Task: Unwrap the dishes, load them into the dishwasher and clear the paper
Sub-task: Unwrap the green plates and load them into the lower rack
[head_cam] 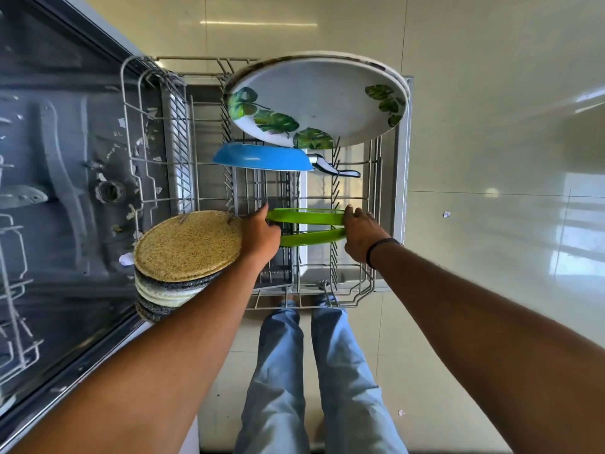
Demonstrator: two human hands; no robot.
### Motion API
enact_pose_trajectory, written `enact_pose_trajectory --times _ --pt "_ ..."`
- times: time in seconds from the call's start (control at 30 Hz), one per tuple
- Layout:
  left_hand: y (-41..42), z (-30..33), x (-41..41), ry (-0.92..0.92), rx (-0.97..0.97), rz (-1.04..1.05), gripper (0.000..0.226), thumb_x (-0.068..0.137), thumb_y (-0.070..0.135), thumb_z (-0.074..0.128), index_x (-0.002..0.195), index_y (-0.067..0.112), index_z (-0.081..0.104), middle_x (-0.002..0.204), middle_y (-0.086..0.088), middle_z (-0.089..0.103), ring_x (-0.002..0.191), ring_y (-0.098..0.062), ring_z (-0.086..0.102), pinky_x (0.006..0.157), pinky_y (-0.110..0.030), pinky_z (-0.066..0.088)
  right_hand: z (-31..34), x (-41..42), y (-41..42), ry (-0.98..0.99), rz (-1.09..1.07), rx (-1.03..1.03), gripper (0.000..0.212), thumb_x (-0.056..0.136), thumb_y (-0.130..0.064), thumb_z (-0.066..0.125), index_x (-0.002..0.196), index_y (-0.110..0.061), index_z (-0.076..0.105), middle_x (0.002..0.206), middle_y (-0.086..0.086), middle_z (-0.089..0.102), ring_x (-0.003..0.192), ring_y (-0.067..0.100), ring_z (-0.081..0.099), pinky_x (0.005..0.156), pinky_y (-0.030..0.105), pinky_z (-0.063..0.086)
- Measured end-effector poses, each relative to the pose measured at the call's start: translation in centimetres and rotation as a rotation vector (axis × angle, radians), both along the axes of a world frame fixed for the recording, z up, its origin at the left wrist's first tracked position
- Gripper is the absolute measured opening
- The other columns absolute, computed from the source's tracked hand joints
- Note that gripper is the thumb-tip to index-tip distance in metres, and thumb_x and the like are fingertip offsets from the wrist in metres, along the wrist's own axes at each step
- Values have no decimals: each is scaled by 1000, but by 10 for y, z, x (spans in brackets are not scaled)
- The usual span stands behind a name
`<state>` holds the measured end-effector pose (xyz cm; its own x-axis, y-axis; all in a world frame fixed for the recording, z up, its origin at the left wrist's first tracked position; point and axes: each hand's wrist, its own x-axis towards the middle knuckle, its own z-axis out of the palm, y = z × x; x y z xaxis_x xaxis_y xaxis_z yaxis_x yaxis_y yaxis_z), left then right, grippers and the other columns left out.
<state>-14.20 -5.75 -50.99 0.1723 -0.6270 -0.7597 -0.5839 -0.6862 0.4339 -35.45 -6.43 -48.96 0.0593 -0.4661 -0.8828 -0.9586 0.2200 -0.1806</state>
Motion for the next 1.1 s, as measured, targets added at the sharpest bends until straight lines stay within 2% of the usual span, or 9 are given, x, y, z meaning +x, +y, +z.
enact_pose_trajectory --times 0.1,0.17,0.2,0.3,0.4,0.57,0.83,0.97,1.1 --pt "-8 2 -6 -49 27 77 66 95 -3 48 157 12 30 149 -18 47 74 -18 64 44 -13 41 2 0 -6 0 12 6 75 91 -7 51 157 -3 14 149 22 36 142 43 32 115 54 36" --pt "-11 3 -9 -74 13 66 67 94 -2 49 157 12 31 149 -20 46 104 -34 67 57 -22 49 7 0 -7 -24 30 -41 68 90 -4 51 153 -5 25 140 19 44 134 39 42 108 53 43" --pt "-11 3 -9 -77 1 58 67 93 -1 49 156 13 32 145 -22 50 109 -38 65 59 -25 50 9 0 -8 -37 36 -73 65 89 -2 52 150 -7 31 136 17 47 130 37 46 105 52 47" --pt "-12 7 -11 -92 -48 28 64 90 4 51 151 18 42 125 -26 58 104 -43 64 63 -36 54 19 4 -9 -65 44 -164 62 86 2 53 145 -13 41 131 14 52 124 35 51 98 51 52" --pt "-15 14 -13 -90 -101 3 56 90 8 55 145 17 50 128 -20 55 101 -39 65 76 -44 60 26 9 -13 -62 59 -235 63 86 3 51 145 -17 43 135 13 52 128 34 47 94 49 53" --pt "-19 22 -16 -90 -117 -29 54 91 10 63 144 15 53 130 -17 49 100 -32 63 62 -18 47 32 17 -22 -69 67 -273 64 86 1 54 146 -18 44 135 12 52 129 33 46 94 50 53" --pt "-10 33 -13 -97 -192 -7 54 89 13 65 142 15 53 137 -17 47 116 -32 57 99 -37 50 40 32 -17 -13 45 -441 55 83 3 52 134 -13 56 128 11 57 124 32 45 89 49 53" --pt "-5 43 -7 -96 -237 -6 50 91 15 65 140 14 54 138 -14 49 120 -28 54 103 -35 47 48 41 -12 -25 -6 -580 45 83 2 51 125 -9 64 120 12 62 117 33 48 81 47 53" --pt "-4 67 3 -63 -286 39 46 92 18 66 137 15 57 136 -10 51 117 -32 57 102 -47 50 75 50 -15 -58 -10 -635 40 83 0 52 120 -7 67 116 13 64 115 34 50 83 49 53"
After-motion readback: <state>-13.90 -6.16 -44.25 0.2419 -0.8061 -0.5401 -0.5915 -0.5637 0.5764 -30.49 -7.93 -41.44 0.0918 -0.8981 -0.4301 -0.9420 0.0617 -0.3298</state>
